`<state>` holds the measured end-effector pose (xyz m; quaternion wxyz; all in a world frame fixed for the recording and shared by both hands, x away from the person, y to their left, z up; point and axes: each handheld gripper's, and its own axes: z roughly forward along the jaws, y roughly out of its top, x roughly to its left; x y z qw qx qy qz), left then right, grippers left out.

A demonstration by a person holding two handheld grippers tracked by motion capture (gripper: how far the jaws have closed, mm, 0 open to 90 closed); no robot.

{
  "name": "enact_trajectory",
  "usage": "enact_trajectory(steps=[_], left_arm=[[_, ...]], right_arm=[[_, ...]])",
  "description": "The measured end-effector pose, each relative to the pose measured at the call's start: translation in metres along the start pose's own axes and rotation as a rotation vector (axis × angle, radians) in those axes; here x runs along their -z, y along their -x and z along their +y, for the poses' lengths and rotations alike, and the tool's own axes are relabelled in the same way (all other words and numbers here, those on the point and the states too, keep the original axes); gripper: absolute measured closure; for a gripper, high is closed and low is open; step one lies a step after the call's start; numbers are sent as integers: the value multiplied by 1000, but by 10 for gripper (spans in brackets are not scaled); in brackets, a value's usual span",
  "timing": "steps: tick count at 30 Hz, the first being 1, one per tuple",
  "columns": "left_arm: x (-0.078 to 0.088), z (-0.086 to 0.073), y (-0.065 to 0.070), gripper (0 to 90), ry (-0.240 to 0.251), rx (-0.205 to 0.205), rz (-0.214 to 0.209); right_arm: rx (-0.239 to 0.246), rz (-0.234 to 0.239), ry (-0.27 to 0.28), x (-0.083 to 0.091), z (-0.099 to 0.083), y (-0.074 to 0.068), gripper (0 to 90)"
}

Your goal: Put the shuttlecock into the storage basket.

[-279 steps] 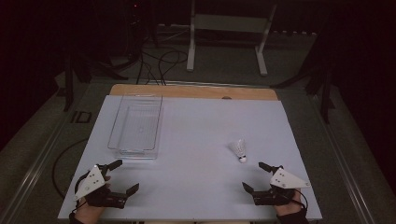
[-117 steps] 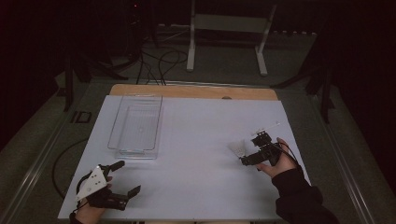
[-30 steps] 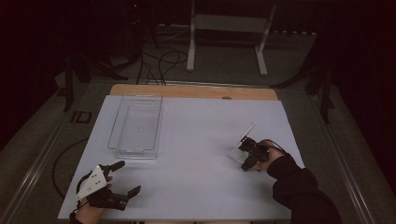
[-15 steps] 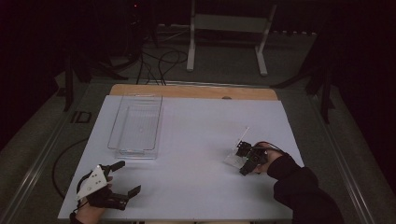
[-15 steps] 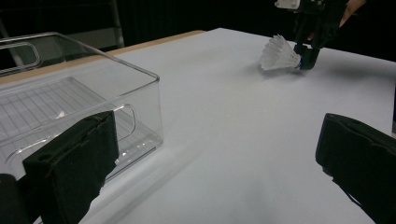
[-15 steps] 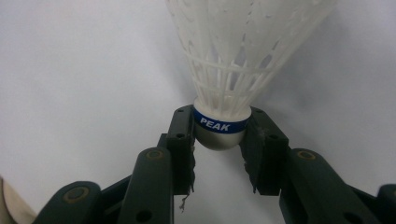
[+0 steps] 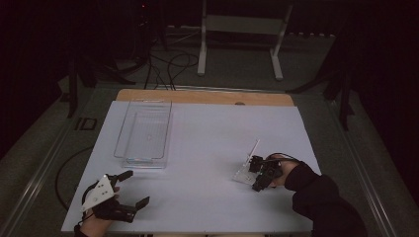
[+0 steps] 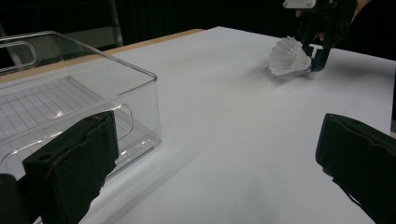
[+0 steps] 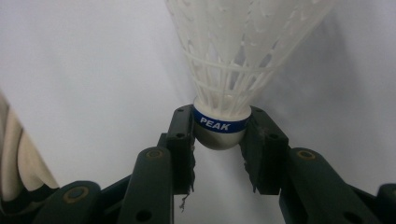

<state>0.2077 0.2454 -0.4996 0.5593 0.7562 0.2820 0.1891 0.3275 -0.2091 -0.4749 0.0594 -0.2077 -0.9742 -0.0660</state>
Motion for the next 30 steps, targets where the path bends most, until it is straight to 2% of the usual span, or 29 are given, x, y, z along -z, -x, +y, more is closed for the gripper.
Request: enact_trajectory(steps=[1,7,10,15,18,22,25,30], left_arm=[[0,0,0,0,-1,-1,0],[0,4,2,0,-9,2,-3],[-1,7,4,0,-22,3,-5],[-3,12,4,0,-76,7,-6],[-4,13,4,0,-101,28,-14],[-7,17,3,0,-162,39,-22],[-6,23,0,0,-166,65,-33],[-4,37,-1,1,-218,25,-21]], right_arm=[[18,6,8,1,0,-2,660],[120,-23,31,7,2,-7,660],[167,-27,16,9,1,-10,660],[228,-14,-12,9,0,-13,660],[240,-6,-20,8,0,-16,660],[269,-2,-20,10,0,-18,660],[275,-3,-16,12,1,-19,660],[293,2,-8,15,1,-20,660]])
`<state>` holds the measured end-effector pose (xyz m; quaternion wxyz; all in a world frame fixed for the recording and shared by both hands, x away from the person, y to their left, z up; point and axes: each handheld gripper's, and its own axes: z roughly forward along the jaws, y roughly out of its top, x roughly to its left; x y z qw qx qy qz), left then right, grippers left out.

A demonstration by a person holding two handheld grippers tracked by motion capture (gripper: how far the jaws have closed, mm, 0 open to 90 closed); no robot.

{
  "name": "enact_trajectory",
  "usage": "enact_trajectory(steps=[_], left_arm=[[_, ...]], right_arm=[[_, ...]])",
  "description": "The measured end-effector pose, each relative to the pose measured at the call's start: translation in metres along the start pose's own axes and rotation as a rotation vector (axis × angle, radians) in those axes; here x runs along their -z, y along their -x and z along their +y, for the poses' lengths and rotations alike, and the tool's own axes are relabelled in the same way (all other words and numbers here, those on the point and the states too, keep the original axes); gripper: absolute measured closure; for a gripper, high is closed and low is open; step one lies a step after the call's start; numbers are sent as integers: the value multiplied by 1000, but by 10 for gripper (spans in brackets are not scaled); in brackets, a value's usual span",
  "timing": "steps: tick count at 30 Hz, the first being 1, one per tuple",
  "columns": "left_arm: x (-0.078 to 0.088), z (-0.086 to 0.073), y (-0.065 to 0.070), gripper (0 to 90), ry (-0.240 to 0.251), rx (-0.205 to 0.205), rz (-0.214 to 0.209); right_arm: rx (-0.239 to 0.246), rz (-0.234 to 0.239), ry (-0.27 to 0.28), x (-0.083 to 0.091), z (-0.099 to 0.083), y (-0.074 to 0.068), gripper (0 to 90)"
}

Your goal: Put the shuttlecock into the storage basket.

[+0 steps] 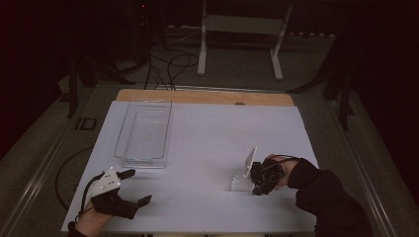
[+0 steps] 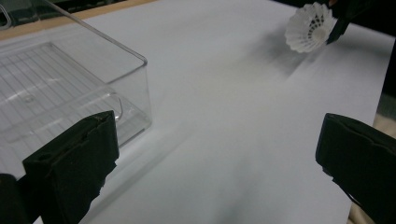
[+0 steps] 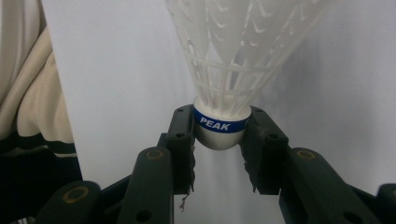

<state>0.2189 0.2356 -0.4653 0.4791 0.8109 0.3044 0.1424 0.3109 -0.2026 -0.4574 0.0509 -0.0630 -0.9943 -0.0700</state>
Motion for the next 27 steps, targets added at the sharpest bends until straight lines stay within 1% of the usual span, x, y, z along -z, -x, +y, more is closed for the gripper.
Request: enact_trajectory(steps=[2,4,7,9,10,11,12,13,14,17,18,19,20,21,22,24,25,27], left_arm=[[3,8,-2,1,-6,5,-6],[6,16,-3,1,-10,2,-4],[9,29,-5,1,-3,5,-8],[10,37,-5,1,8,-3,-15],[11,41,-5,1,16,-7,-19],[12,45,-5,1,18,-16,-22],[12,48,-4,0,26,-24,-31],[12,52,-3,1,32,-26,-40],[11,55,-2,1,34,-32,-51],[8,65,1,0,20,-59,-67],[7,68,2,1,13,-66,-75],[5,71,3,0,6,-70,-85],[5,71,3,0,6,-70,-85],[1,76,5,0,-13,-78,-94],[0,77,5,1,-16,-80,-96],[-5,81,6,0,-35,-85,-105],[-8,83,7,1,-44,-86,-106],[-13,86,8,0,-57,-82,-117]], right_arm=[[11,-4,0,1,1,0,661],[10,-8,5,3,1,-2,661],[25,-13,12,6,2,-2,660],[38,-19,14,7,3,-4,660],[46,-12,20,8,3,-4,661],[56,-15,24,8,4,-5,660],[58,-21,28,9,5,-7,661],[62,-16,31,9,6,-7,660],[77,-21,34,9,6,-8,660],[82,-12,27,8,8,-7,660],[76,-8,24,7,9,-8,661],[77,-1,22,7,10,-8,661],[77,-1,22,7,10,-8,661],[87,-1,25,7,11,-8,660],[97,7,34,7,13,-9,661],[96,8,32,8,15,-10,661],[112,18,33,8,16,-10,661],[108,16,35,9,20,-12,661]])
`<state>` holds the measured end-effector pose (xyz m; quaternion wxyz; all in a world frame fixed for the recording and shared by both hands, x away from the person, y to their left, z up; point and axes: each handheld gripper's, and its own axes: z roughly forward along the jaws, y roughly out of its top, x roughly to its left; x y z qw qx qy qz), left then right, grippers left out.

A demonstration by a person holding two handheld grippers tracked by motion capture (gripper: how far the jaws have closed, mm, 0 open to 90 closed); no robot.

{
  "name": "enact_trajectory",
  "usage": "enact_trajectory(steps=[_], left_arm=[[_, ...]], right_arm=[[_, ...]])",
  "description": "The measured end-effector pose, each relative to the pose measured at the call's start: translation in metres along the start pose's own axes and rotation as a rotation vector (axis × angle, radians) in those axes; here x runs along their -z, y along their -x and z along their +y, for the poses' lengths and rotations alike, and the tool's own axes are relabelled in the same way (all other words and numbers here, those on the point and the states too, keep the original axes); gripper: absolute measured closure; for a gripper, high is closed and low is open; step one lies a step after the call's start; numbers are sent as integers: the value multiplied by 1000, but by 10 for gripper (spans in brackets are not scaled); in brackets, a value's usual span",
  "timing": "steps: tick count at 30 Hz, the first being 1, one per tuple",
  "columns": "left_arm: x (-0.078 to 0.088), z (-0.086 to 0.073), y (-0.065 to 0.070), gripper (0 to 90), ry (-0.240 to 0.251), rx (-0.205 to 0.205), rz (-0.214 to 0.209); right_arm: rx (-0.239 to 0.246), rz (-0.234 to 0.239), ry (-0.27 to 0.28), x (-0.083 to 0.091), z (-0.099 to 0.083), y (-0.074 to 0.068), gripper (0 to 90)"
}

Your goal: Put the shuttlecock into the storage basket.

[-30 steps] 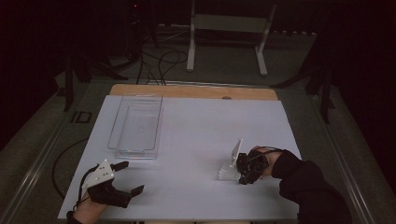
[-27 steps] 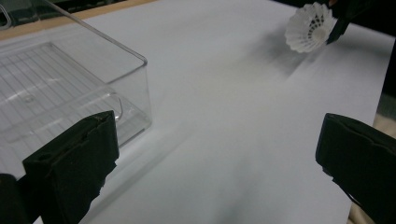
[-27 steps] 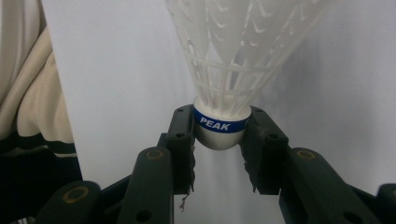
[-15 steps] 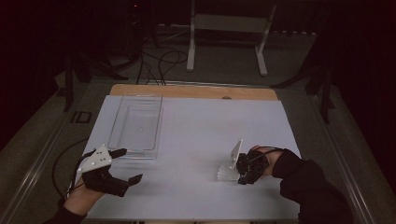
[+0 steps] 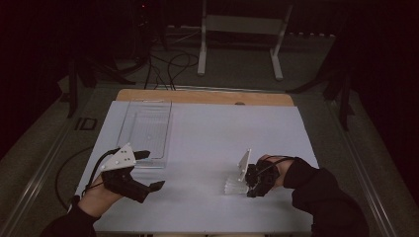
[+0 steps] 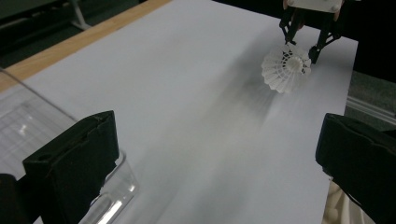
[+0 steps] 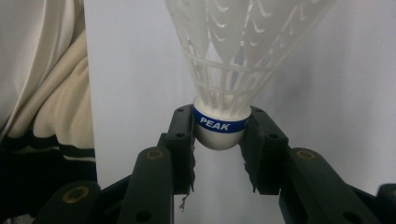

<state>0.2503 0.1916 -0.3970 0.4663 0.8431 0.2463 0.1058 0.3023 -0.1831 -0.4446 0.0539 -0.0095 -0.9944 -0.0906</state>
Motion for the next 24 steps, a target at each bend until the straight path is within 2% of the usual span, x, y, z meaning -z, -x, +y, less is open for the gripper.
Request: enact_trajectory(steps=[3,5,6,7,10,17,23,24], left_arm=[[-8,5,-1,1,-23,14,-7],[-13,7,-2,1,-23,16,-6],[-14,8,-3,1,-22,18,-8],[-16,10,-4,1,-20,25,-19],[-21,14,-4,1,-25,46,-36],[-32,27,1,16,-56,24,-71],[-46,35,6,18,-119,16,-105],[-48,36,8,18,-126,13,-108]], right_arm=[[18,8,8,1,3,-1,661],[36,5,10,1,6,-1,661],[28,6,15,1,7,-2,661],[42,5,14,2,8,-2,661],[43,5,31,3,12,-5,661],[81,-1,35,3,20,-9,661],[120,-13,46,4,28,-11,661],[112,-15,43,3,29,-13,661]])
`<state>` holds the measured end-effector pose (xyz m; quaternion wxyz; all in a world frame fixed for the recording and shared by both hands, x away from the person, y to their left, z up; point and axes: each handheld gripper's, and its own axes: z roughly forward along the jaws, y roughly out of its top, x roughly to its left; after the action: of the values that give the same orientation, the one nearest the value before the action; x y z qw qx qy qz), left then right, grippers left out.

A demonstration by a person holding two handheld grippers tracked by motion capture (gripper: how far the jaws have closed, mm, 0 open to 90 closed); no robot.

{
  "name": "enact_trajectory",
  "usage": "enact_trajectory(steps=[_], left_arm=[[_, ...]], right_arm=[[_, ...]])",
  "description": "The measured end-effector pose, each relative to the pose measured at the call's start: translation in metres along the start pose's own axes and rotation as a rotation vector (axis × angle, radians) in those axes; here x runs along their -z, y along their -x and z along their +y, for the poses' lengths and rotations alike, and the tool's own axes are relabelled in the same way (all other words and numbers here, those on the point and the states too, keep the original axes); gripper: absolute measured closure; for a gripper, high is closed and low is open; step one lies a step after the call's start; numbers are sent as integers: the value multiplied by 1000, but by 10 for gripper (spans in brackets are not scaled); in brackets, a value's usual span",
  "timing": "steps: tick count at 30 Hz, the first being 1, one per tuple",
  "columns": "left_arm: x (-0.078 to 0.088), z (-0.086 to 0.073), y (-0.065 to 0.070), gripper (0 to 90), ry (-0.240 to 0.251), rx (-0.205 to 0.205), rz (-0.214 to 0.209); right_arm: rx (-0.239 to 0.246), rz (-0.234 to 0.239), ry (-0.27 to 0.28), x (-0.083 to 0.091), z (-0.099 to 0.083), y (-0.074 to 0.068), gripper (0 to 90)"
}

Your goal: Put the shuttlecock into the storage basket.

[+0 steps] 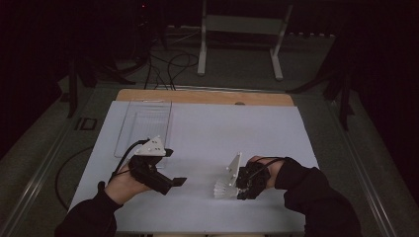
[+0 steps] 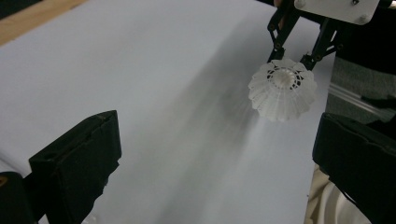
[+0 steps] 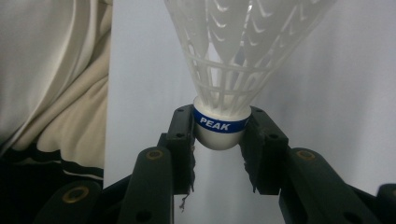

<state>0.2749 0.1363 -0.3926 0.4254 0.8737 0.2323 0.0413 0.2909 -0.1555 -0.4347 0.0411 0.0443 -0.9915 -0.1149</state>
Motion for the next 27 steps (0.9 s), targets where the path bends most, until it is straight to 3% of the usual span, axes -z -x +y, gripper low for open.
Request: enact_trajectory(steps=[3,16,27], left_arm=[[-6,4,3,18,-16,-21,-8],[-33,15,5,19,-96,-43,-50],[-57,20,8,63,-165,-53,-125]], right_arm=[[15,1,1,0,3,-1,661],[40,5,7,2,13,-6,661],[62,7,11,3,19,-7,661]])
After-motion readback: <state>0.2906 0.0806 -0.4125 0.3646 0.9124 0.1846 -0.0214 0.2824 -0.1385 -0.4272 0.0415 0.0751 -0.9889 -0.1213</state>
